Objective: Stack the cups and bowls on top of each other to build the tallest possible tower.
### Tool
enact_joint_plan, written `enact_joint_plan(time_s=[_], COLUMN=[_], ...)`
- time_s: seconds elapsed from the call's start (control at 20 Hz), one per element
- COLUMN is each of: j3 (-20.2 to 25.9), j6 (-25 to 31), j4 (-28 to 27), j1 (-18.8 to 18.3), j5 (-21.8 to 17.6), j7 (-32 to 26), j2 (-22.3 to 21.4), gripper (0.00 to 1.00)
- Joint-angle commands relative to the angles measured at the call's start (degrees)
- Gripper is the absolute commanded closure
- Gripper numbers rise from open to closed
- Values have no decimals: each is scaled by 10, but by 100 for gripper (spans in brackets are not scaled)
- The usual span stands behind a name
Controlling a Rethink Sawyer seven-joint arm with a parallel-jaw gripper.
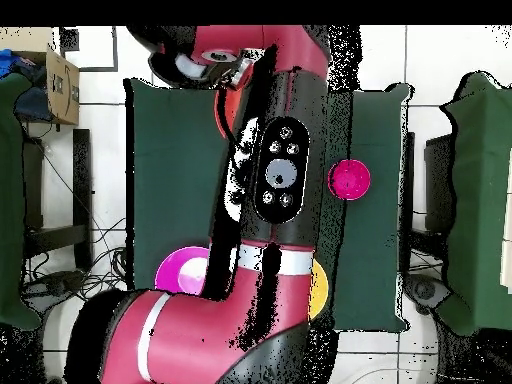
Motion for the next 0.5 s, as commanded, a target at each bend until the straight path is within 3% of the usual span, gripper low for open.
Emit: enact_joint_plan(time_s=[0.05, 0.5], j3=[-16, -54], j6=[67, 75], j4=[-54, -49], j1=[3, 5], j5=[-33, -15], j7=[-86, -87], j2=[47, 52], gripper=[100, 100])
